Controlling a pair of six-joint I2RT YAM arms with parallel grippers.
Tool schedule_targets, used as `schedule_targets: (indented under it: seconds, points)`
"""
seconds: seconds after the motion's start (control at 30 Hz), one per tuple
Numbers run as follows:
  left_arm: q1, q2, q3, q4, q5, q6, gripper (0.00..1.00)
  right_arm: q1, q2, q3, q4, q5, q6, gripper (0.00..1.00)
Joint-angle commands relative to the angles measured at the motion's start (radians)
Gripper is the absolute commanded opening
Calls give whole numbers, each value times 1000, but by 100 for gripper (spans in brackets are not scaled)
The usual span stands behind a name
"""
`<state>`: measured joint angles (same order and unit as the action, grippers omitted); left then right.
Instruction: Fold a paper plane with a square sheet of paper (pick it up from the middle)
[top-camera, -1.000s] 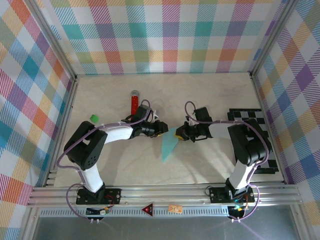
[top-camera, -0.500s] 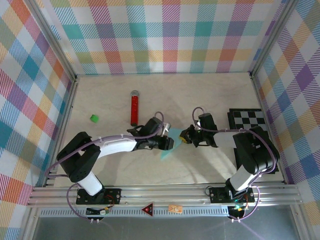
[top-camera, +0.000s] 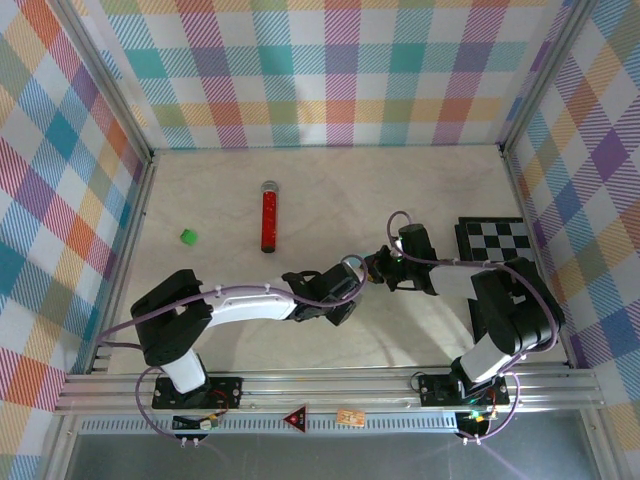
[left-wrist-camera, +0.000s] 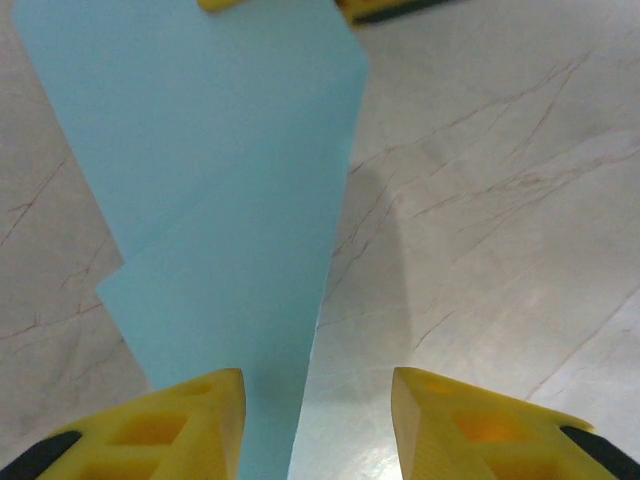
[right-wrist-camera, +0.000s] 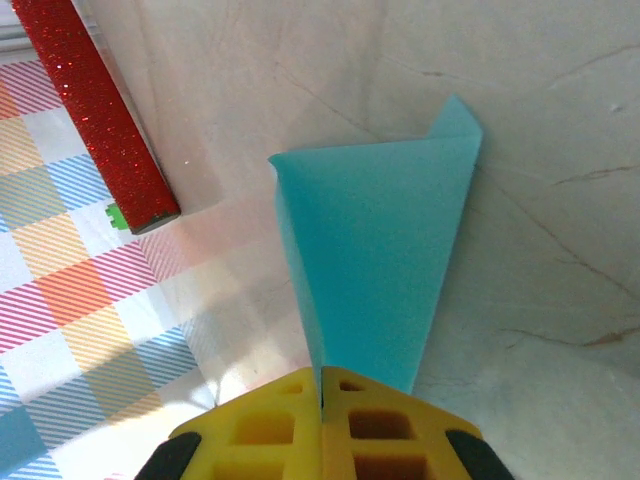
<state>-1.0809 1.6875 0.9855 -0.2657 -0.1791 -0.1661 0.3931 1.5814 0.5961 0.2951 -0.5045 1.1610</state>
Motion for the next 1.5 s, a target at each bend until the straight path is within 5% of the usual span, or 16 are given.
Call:
schedule_targets:
  seconds: [0.0,0.63,1.47]
  points:
    - [-23,29,28,-51,-91,42,42,-5,-21,-12,-7,10,6,3]
    - [-43,77,41,-53,-188,30,26,-5,-4,-6,-4,3,6,4]
    - [-45,78,20,-37,-206,37,34,-5,1,9,-13,-1,6,4]
